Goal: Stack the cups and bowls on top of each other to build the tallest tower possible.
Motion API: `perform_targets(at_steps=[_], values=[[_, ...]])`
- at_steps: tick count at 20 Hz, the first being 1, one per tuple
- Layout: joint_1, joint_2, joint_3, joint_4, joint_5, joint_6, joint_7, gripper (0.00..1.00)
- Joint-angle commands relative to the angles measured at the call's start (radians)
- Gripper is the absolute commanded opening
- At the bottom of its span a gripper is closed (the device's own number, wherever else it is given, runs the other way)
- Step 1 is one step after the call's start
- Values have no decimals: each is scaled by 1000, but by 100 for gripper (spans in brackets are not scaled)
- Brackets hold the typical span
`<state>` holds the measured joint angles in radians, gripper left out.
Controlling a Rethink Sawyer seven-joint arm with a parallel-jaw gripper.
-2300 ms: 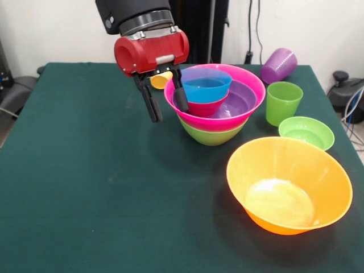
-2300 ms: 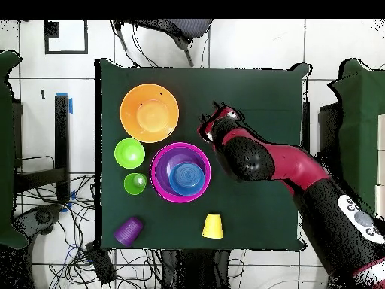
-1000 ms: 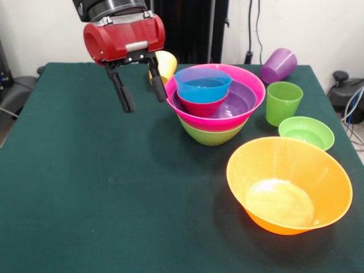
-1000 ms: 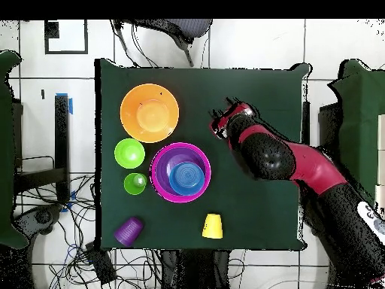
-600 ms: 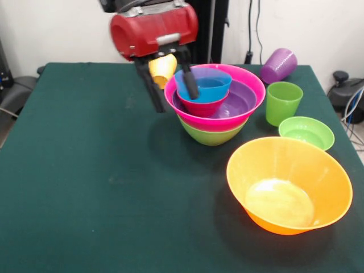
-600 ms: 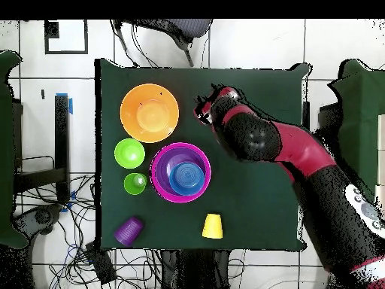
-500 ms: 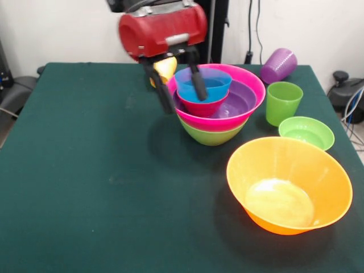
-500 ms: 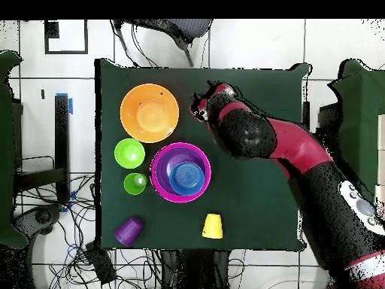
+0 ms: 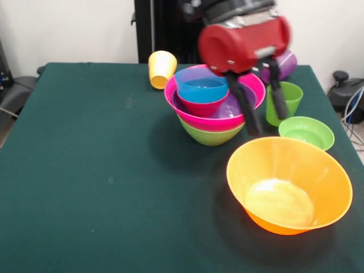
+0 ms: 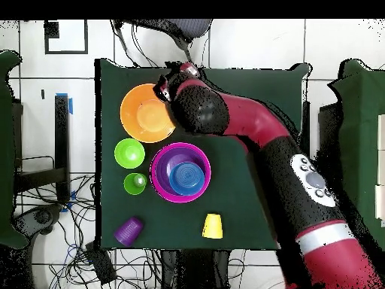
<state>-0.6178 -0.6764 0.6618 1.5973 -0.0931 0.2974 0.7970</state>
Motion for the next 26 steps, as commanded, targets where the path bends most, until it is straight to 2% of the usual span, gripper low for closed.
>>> perform_targets(at_steps=[1, 4, 8, 15, 23, 26], values=[[100, 105, -207, -140, 19, 51, 260, 100], [151, 114, -281, -179, 4, 35, 287, 100], [187, 111, -351, -201, -29, 93, 279, 100], [123, 73, -297, -128, -52, 53, 218, 100], [177, 89, -368, -146, -74, 0, 247, 100], [157, 95, -337, -100, -75, -51, 245, 100]])
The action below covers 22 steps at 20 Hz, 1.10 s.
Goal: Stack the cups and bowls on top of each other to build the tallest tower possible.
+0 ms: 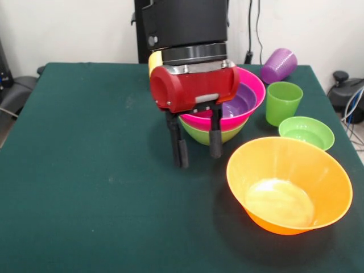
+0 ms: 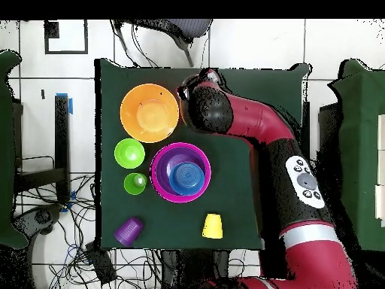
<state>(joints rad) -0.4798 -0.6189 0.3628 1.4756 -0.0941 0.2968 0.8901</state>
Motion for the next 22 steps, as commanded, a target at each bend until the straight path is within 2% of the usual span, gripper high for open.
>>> perform_targets(at_steps=[1, 8, 16, 22], values=[[8, 37, -23, 38, -73, -59, 151, 100], [-35, 62, 53, 121, -64, -20, 113, 100], [-92, 77, 134, 154, -53, 26, 73, 100], [-105, 120, 159, 156, -53, 68, 54, 100]])
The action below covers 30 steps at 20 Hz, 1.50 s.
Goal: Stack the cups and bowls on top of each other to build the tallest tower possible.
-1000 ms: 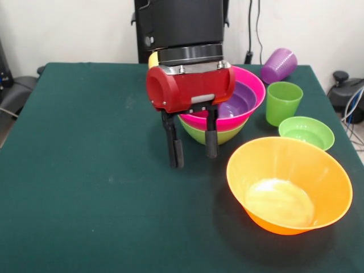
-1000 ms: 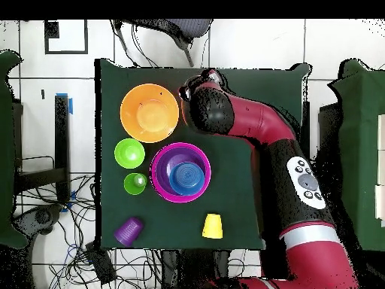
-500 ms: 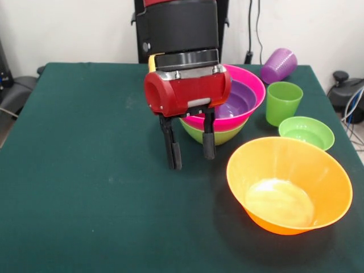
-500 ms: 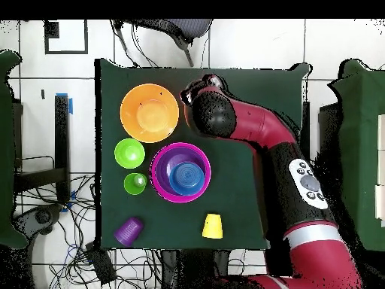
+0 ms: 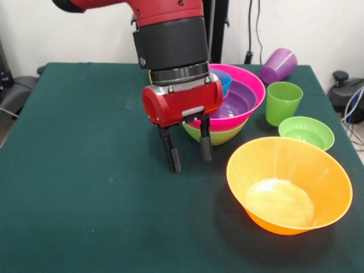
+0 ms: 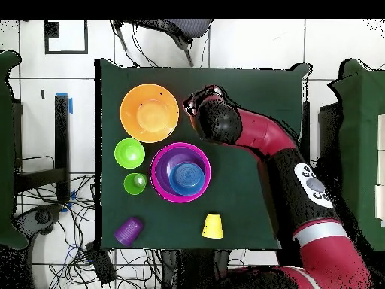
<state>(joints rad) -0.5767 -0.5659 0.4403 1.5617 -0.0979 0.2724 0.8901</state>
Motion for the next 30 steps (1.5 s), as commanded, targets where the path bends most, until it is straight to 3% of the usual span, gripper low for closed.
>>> perform_targets(at_steps=[1, 6, 11, 15, 21, 30], values=[[-18, 68, 94, 75, -47, 93, 51, 100], [-57, 72, 148, 99, -52, 60, 51, 100], [-126, 88, 273, 119, -42, 15, 50, 100], [-118, 69, 283, 99, -15, 53, 82, 100], [-135, 80, 312, 106, -47, 11, 82, 100], [-38, 105, 163, 45, -98, 5, 97, 100]])
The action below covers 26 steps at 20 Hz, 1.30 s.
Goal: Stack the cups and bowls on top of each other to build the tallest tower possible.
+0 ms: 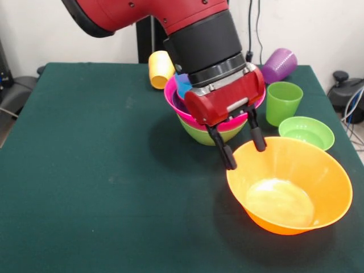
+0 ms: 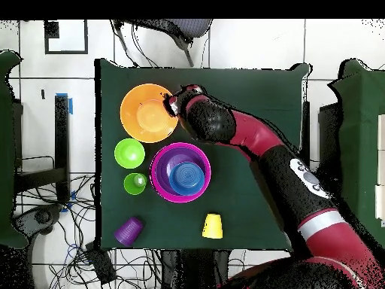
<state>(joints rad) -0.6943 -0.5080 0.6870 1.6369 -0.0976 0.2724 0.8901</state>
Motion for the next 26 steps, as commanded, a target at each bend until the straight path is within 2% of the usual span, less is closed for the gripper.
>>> perform_targets(at_steps=[1, 3, 6, 8, 12, 14, 24, 26], values=[[94, 54, -103, -44, -102, 12, 95, 100], [119, 54, -136, -66, -102, 46, 92, 100], [187, 24, -230, -117, -90, 191, 104, 100], [197, 2, -253, -116, -83, 238, 103, 100], [189, -22, -260, -94, -79, 232, 101, 100], [216, -29, -296, -100, -83, 229, 128, 100], [229, -71, -339, -74, -96, 121, 151, 100], [234, -73, -349, -73, -97, 130, 144, 100]])
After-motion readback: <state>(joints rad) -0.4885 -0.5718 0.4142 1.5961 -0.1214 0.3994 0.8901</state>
